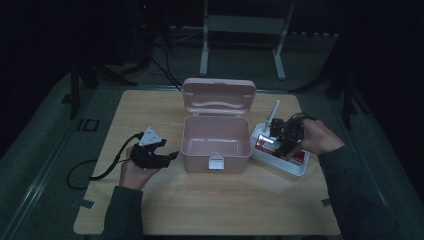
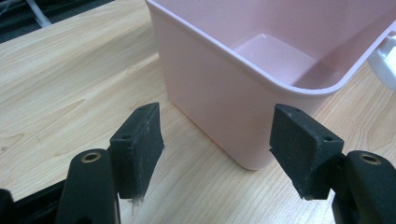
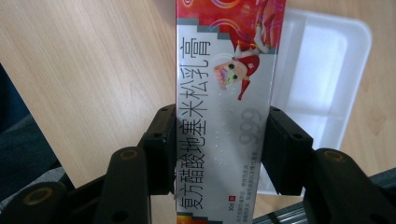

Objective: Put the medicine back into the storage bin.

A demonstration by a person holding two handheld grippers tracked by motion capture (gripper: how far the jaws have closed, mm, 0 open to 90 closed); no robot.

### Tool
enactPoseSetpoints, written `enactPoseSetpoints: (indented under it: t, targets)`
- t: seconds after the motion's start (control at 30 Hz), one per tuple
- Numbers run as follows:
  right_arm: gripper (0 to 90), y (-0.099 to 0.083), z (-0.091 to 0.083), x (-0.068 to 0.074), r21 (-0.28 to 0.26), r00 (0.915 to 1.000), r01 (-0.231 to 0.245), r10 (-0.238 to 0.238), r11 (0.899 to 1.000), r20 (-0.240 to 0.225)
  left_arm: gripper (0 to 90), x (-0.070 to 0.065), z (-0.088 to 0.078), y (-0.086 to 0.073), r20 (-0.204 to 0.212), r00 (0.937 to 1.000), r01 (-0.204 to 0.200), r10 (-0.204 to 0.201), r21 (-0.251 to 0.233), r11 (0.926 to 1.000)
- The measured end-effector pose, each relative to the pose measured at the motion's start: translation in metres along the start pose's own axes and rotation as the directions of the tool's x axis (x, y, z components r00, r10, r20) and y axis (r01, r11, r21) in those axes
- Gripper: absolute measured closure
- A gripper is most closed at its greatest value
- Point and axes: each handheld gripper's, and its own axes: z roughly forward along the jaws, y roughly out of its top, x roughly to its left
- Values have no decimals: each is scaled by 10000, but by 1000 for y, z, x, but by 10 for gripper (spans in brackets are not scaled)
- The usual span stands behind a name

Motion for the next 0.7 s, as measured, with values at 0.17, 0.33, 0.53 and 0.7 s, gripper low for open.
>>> enactPoseSetpoints:
  t: [0.17,0.33,0.53,0.7]
  targets:
    - [515,18,-6,-2,-32,9994,343,-343,9994,-2,339,0,0,0,13,10000,31,-30,-72,10000]
    - [515,36,-7,0,-26,9973,731,-731,9973,-28,339,0,-1,0,29,10000,29,-28,-97,9999]
    - [515,65,-7,3,-102,9909,1344,-1345,9909,-75,339,0,0,0,55,10000,47,-46,-93,9999]
    - [515,92,-5,8,-151,9819,1880,-1883,9821,-188,339,0,0,0,69,10000,45,-45,-98,9999]
